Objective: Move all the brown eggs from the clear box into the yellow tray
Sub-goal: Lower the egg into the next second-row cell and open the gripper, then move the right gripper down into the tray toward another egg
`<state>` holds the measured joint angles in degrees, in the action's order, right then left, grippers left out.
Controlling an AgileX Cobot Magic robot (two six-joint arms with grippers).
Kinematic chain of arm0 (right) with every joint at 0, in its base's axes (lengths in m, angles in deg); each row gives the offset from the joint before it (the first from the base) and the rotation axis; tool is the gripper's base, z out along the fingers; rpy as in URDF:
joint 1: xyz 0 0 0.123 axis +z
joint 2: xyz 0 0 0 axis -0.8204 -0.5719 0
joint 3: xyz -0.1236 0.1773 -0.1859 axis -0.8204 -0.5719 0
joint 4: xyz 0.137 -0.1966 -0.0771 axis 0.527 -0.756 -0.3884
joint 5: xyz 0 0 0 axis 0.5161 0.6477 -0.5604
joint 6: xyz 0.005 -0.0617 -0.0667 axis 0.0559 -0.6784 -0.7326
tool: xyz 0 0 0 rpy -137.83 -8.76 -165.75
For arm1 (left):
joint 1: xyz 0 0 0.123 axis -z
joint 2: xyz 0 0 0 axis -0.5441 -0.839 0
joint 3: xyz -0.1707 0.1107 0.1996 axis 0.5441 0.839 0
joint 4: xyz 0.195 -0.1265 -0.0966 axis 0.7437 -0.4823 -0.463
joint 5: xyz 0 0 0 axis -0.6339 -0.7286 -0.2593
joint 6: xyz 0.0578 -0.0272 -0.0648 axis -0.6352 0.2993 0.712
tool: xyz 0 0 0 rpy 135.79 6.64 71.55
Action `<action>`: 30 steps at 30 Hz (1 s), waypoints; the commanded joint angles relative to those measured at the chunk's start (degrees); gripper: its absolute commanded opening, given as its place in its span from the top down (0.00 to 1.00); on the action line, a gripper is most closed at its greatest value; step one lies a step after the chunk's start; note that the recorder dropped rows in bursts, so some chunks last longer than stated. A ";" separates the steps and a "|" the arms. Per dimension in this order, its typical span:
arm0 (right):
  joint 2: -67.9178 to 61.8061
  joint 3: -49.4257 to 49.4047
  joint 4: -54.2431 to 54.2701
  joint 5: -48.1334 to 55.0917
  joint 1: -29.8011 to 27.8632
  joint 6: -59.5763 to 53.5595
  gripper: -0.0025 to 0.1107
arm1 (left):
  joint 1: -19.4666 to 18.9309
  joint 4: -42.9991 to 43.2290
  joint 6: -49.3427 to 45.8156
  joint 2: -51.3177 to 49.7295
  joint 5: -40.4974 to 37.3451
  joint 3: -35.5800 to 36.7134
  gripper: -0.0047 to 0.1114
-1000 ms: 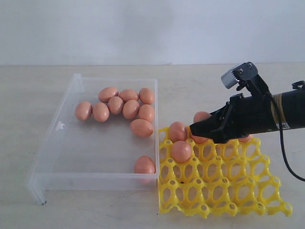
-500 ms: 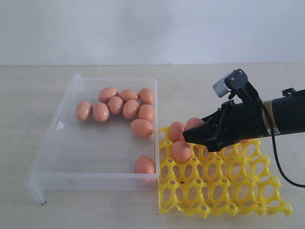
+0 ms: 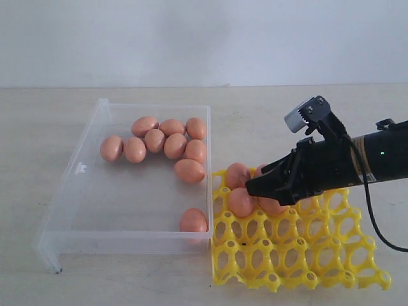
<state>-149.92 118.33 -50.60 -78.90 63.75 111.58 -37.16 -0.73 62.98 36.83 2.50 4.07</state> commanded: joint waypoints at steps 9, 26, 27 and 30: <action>0.20 0.02 2.11 0.46 -0.06 -0.30 0.50 | 0.17 -0.21 -0.50 -0.17 0.43 0.01 1.00; 24.03 10.38 -11.30 30.52 20.71 13.33 0.98 | 0.17 -0.86 -0.69 -0.17 0.26 0.01 1.00; 23.22 11.80 -11.89 43.37 25.54 14.53 0.98 | 0.17 -0.86 -0.76 -0.17 0.26 0.01 1.00; 16.06 20.33 -1.83 74.42 35.33 0.77 0.98 | 0.17 -0.86 -0.76 -0.17 0.26 0.01 1.00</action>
<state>-129.99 133.91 -60.33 -18.83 96.07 122.20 -37.16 -1.08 62.53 36.83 2.50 4.07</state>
